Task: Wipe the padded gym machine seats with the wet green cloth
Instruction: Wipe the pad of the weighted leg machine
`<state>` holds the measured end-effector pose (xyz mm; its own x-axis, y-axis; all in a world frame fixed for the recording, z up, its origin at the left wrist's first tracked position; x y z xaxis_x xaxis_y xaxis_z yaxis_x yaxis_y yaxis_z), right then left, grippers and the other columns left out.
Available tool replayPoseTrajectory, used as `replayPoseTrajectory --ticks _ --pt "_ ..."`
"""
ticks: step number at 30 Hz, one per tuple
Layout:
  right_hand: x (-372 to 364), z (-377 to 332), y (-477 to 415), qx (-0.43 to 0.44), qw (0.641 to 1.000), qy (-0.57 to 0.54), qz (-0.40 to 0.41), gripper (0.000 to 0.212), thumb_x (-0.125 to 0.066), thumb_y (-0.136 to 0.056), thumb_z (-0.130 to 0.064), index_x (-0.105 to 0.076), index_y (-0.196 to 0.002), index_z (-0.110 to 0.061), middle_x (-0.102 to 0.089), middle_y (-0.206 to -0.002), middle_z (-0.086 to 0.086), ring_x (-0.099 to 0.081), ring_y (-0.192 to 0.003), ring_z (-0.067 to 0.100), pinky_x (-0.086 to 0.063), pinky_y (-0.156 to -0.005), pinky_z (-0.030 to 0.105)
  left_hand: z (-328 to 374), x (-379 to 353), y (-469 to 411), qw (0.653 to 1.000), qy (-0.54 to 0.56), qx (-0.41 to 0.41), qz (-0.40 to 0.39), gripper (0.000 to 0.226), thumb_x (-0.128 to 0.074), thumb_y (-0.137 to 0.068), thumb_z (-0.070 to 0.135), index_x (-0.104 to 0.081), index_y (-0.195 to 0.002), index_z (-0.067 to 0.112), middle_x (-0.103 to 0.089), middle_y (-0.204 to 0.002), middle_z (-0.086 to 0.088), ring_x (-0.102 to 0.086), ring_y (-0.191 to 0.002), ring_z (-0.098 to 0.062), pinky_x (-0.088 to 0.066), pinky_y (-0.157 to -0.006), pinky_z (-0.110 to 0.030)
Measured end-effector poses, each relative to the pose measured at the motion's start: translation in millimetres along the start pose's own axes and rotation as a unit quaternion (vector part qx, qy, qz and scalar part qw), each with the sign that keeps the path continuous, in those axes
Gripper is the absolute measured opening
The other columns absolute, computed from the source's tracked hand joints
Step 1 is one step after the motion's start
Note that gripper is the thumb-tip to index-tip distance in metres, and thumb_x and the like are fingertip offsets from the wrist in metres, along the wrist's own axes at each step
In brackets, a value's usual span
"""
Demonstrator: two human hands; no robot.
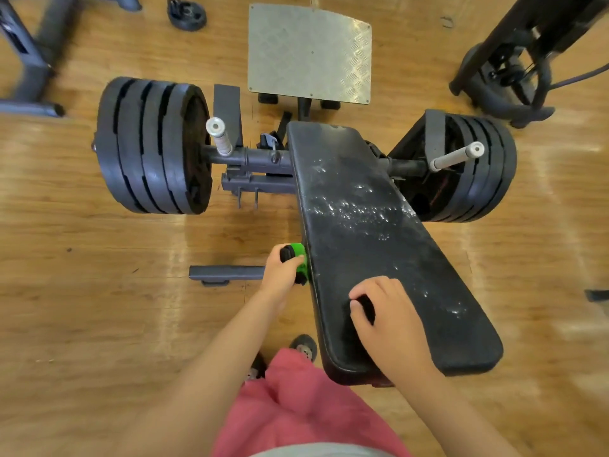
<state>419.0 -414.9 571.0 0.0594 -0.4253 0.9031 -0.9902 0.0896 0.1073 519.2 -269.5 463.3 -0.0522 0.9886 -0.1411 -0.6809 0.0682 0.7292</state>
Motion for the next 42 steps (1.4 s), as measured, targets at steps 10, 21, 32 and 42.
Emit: replayPoseTrajectory --ticks 10,21,32,42 --pt "-17 2 -76 0.091 0.993 0.015 -0.072 0.019 -0.06 -0.091 -0.017 -0.062 -0.11 -0.016 -0.05 -0.122 -0.002 -0.044 -0.119 0.017 -0.039 -0.093 0.029 1 -5 -7 0.999 0.028 -0.007 0.034 0.018 -0.06 -0.092 0.008 -0.055 -0.103 0.023 -0.061 -0.113 -0.013 -0.061 -0.103 -0.029 -0.055 -0.089 -0.048" --pt "-49 6 -103 0.052 0.996 0.042 -0.053 0.024 -0.048 -0.095 -0.023 -0.054 -0.118 -0.019 -0.05 -0.122 -0.001 -0.043 -0.117 0.019 -0.032 -0.095 0.032 2 -2 16 0.988 -0.1 -0.108 0.038 0.014 -0.053 -0.096 0.01 -0.052 -0.109 0.016 -0.06 -0.104 -0.008 -0.059 -0.085 -0.015 -0.045 -0.053 -0.012" --pt "-50 6 -100 0.052 0.998 0.03 -0.032 0.017 -0.056 -0.091 -0.019 -0.06 -0.108 -0.017 -0.055 -0.112 -0.003 -0.049 -0.109 0.019 -0.037 -0.089 0.031 30 -13 -53 0.985 -0.124 -0.112 0.036 0.019 -0.046 -0.098 0.004 -0.046 -0.115 0.013 -0.054 -0.102 -0.002 -0.052 -0.084 -0.008 -0.043 -0.067 -0.019" --pt "-46 -2 -99 -0.003 0.998 0.038 -0.048 0.022 -0.058 -0.089 -0.017 -0.061 -0.111 -0.019 -0.055 -0.116 -0.005 -0.048 -0.113 0.015 -0.032 -0.093 0.025 43 8 -61 0.974 -0.196 -0.088 -0.074 0.019 -0.057 -0.091 0.001 -0.051 -0.105 0.012 -0.054 -0.097 -0.001 -0.053 -0.092 -0.019 -0.047 -0.082 -0.034"
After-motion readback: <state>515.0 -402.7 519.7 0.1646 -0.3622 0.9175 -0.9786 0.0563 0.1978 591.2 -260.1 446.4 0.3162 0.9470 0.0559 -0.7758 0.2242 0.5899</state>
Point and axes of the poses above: each hand's wrist, its own y-axis away from the middle knuckle, its own x-axis out of the back of the hand, z = x × y, the point moved 2 cm from there along -y, towards the middle knuckle
